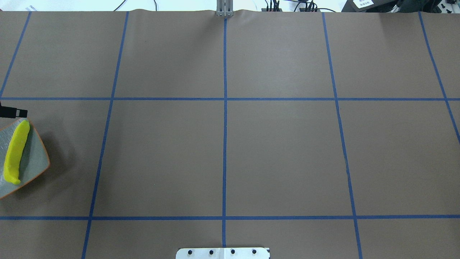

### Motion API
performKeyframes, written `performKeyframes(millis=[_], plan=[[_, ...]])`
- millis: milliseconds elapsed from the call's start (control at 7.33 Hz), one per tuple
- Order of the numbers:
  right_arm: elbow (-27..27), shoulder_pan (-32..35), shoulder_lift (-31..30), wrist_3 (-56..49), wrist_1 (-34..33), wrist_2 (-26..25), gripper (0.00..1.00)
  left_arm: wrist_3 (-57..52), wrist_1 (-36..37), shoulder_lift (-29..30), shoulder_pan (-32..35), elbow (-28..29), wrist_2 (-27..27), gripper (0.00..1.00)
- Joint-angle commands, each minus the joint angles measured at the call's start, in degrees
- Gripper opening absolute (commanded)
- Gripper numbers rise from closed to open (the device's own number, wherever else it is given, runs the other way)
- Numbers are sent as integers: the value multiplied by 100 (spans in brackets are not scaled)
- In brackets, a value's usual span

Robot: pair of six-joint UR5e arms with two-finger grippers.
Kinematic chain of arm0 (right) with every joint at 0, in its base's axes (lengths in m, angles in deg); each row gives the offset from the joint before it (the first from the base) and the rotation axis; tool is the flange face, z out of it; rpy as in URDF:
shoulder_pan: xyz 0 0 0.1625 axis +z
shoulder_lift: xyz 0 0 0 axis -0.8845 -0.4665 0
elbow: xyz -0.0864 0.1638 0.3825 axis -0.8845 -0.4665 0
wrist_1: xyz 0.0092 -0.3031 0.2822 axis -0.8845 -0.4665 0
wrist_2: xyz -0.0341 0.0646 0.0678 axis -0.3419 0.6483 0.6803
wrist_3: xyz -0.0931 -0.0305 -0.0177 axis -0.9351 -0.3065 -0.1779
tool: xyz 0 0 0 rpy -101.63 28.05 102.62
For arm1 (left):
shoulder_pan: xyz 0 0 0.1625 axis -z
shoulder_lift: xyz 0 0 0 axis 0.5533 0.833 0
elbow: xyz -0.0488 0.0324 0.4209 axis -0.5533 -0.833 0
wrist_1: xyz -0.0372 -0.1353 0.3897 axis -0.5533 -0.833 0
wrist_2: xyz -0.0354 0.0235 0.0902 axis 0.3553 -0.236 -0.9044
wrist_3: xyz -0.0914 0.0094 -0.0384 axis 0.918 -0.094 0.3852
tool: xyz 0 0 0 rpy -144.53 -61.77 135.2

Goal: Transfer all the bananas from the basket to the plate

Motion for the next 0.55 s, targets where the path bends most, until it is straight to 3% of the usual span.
performKeyframes(millis=[0,273,409], plan=[[228,19,397,463,-191,79,0,-5,-22,39,-1,-13,-24,100],[736,-567,636,1742,-184,1147,0,65,-14,371,8,-4,-24,100],[1209,-997,637,2542,-166,1326,0,144,-23,582,8,-22,-7,100]])
